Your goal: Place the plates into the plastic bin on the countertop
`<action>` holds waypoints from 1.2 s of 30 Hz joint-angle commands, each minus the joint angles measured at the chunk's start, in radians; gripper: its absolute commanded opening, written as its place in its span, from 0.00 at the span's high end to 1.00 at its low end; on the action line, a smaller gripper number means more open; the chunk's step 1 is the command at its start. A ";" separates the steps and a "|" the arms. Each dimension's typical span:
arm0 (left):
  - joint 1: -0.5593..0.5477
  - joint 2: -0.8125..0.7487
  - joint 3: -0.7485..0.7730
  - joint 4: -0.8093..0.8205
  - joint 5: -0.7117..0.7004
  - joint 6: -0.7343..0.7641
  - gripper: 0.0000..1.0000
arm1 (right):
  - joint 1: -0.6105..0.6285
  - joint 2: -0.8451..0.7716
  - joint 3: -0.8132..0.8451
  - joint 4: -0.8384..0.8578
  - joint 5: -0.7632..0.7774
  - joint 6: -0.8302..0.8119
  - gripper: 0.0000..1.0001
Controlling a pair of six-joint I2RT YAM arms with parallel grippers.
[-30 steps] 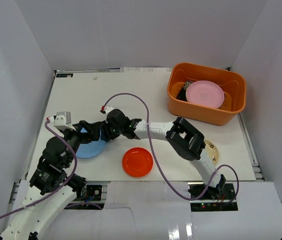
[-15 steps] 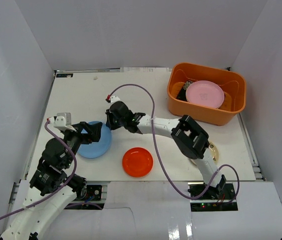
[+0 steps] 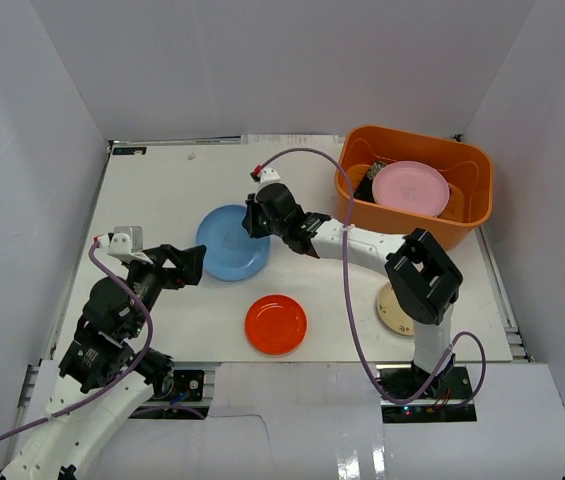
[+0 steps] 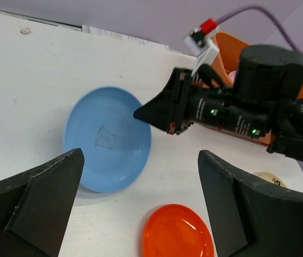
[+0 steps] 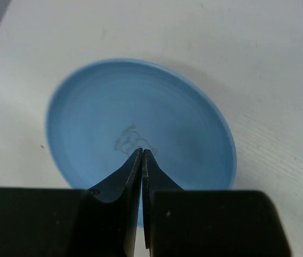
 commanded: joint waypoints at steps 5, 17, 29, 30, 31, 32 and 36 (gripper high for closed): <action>0.007 -0.006 -0.010 0.012 0.019 0.013 0.02 | -0.018 0.029 -0.117 0.002 0.041 0.010 0.91; -0.003 0.003 -0.011 0.016 0.001 0.023 0.02 | -0.021 0.006 -0.138 -0.063 0.093 -0.063 0.55; -0.015 0.033 -0.013 0.026 -0.010 0.034 0.02 | -0.082 -0.016 -0.175 -0.107 0.124 -0.077 0.34; -0.015 0.036 -0.013 0.026 -0.010 0.034 0.02 | -0.082 -0.011 -0.175 -0.107 0.118 -0.076 0.35; -0.015 0.036 -0.013 0.026 -0.010 0.034 0.02 | -0.082 0.001 -0.174 -0.107 0.118 -0.074 0.35; -0.015 0.037 -0.014 0.026 -0.010 0.036 0.02 | -0.082 0.007 -0.168 -0.107 0.118 -0.074 0.36; -0.016 0.039 -0.014 0.030 -0.010 0.036 0.02 | -0.095 0.042 -0.149 -0.107 0.079 -0.063 0.51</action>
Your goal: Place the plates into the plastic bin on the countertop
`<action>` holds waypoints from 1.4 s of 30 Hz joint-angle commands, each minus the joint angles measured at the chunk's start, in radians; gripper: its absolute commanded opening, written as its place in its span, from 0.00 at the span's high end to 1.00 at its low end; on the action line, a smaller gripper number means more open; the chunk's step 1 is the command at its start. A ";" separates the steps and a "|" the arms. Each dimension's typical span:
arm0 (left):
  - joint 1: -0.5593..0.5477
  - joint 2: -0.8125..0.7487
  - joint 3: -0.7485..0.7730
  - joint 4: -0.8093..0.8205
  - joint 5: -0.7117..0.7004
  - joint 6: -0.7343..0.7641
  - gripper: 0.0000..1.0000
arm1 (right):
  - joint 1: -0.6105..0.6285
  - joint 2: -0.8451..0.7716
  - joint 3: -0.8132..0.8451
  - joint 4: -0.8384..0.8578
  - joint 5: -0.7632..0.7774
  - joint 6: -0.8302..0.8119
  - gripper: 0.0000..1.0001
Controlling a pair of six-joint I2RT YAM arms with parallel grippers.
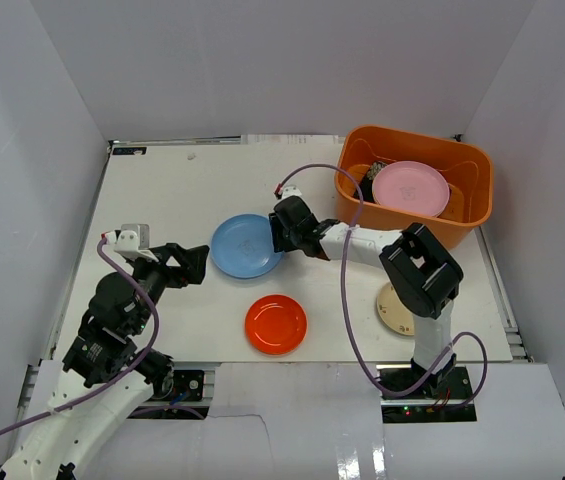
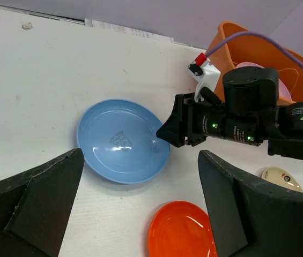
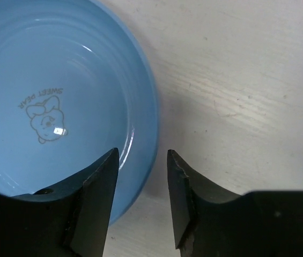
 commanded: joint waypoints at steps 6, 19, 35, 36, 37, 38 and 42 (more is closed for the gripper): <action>-0.006 0.002 -0.006 0.020 -0.010 0.016 0.02 | -0.022 0.066 0.040 0.006 -0.091 0.058 0.62; -0.008 0.054 -0.014 0.034 0.096 0.025 0.02 | -0.161 -0.328 0.004 0.089 -0.005 -0.005 0.92; -0.023 0.405 -0.011 -0.043 0.472 -0.062 0.02 | -0.845 -0.529 -0.180 0.006 0.033 -0.029 0.92; -0.025 0.410 -0.023 -0.051 0.473 -0.088 0.02 | -0.859 -0.519 -0.183 0.006 0.041 -0.028 0.92; -0.023 0.414 -0.031 -0.055 0.478 -0.105 0.02 | -0.864 -0.515 -0.191 0.006 0.048 -0.026 0.92; -0.025 0.417 -0.041 -0.061 0.487 -0.125 0.03 | -0.868 -0.514 -0.196 0.006 0.068 -0.026 0.91; -0.026 0.442 -0.097 -0.061 0.526 -0.215 0.04 | -0.890 -0.494 -0.197 0.006 0.108 -0.023 0.78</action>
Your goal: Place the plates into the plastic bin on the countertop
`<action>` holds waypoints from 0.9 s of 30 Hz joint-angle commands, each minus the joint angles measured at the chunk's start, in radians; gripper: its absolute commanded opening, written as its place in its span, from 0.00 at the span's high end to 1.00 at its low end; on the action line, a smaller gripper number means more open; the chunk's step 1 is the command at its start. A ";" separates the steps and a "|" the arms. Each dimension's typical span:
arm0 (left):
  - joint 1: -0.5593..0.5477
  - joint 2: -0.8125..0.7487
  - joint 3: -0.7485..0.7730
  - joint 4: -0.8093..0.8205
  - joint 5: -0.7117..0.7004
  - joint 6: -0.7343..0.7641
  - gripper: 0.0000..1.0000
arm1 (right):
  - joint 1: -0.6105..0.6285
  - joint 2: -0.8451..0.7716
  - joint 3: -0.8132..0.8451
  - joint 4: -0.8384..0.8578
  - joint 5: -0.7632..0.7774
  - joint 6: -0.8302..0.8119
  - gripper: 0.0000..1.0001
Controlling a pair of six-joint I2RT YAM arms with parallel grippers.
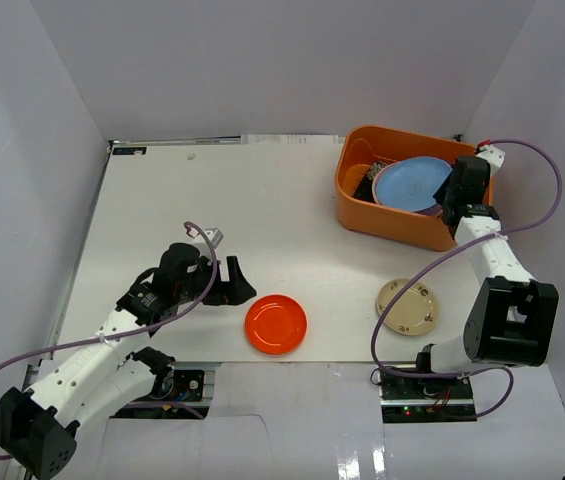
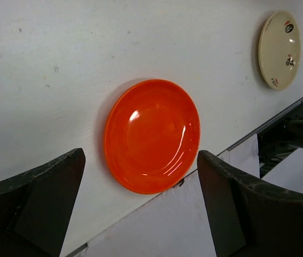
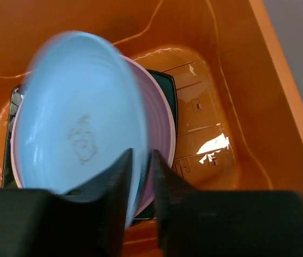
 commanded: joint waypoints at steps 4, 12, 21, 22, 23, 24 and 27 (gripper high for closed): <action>-0.006 0.048 -0.001 -0.057 -0.031 -0.088 0.04 | -0.011 -0.023 0.023 0.052 -0.006 0.006 0.26; -0.029 0.082 -0.054 -0.045 -0.082 -0.205 0.06 | 0.055 -0.382 -0.174 0.097 -0.315 0.113 0.15; -0.095 0.177 -0.119 0.005 -0.089 -0.258 0.15 | 0.117 -0.865 -0.601 -0.194 -0.253 0.217 0.74; -0.102 0.185 -0.125 0.018 -0.089 -0.261 0.16 | 0.117 -0.928 -0.624 -0.234 -0.244 0.226 0.73; -0.107 0.205 -0.134 0.024 -0.088 -0.263 0.16 | 0.117 -0.953 -0.639 -0.309 -0.224 0.226 0.71; -0.112 0.217 -0.137 0.029 -0.083 -0.265 0.17 | 0.115 -0.974 -0.655 -0.346 -0.190 0.229 0.69; -0.122 0.259 -0.137 0.044 -0.068 -0.260 0.17 | 0.115 -1.002 -0.667 -0.417 -0.135 0.265 0.39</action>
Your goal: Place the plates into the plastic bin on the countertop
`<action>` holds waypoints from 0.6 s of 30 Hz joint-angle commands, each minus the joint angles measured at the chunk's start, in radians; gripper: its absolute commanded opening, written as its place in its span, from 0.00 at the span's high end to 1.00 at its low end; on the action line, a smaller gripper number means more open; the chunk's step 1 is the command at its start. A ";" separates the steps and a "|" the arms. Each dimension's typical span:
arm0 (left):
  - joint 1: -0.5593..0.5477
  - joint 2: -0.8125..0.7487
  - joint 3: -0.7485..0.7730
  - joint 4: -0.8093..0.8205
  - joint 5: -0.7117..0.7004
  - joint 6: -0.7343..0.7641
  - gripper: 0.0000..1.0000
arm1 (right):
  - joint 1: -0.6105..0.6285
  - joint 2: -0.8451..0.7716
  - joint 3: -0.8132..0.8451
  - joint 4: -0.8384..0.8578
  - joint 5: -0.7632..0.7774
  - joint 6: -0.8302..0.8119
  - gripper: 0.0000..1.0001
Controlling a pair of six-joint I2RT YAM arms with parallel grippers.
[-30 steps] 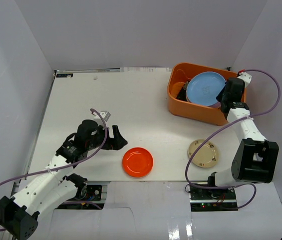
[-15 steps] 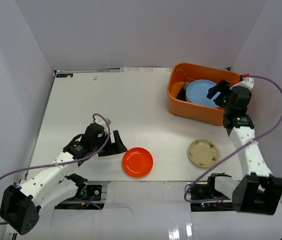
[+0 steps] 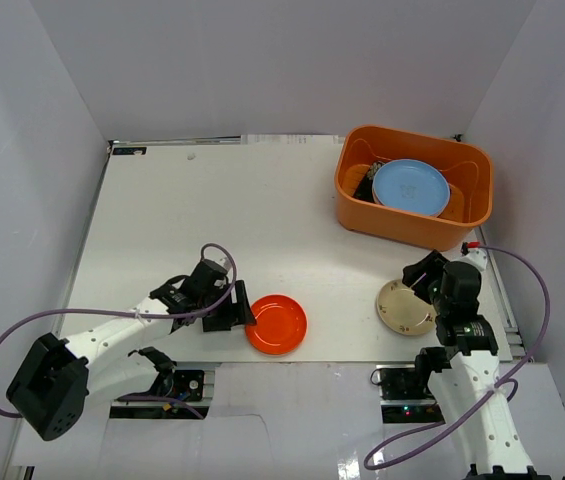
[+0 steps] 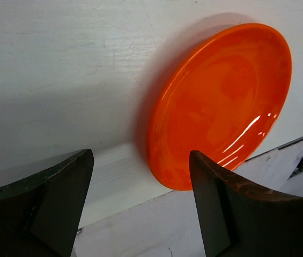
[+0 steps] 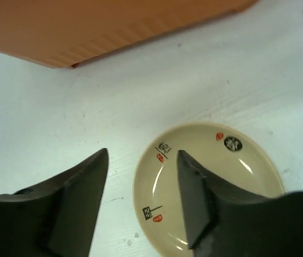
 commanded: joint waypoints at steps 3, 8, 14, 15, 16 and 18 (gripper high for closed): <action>-0.016 0.014 -0.015 0.067 0.003 -0.011 0.18 | -0.006 0.035 0.019 -0.144 0.125 0.080 0.32; -0.021 0.011 -0.026 0.098 -0.014 -0.008 0.20 | -0.015 0.122 0.001 -0.166 0.293 0.123 0.30; -0.033 -0.003 -0.050 0.131 -0.040 -0.013 0.24 | -0.107 0.188 -0.016 -0.163 0.403 0.159 0.16; -0.035 0.000 -0.055 0.144 -0.039 -0.013 0.25 | -0.119 0.203 -0.024 -0.155 0.399 0.163 0.10; -0.036 0.006 -0.059 0.150 -0.034 -0.013 0.25 | -0.145 0.214 -0.032 -0.148 0.387 0.171 0.08; -0.041 0.016 -0.064 0.168 -0.027 -0.008 0.28 | -0.173 0.243 -0.056 -0.122 0.309 0.169 0.06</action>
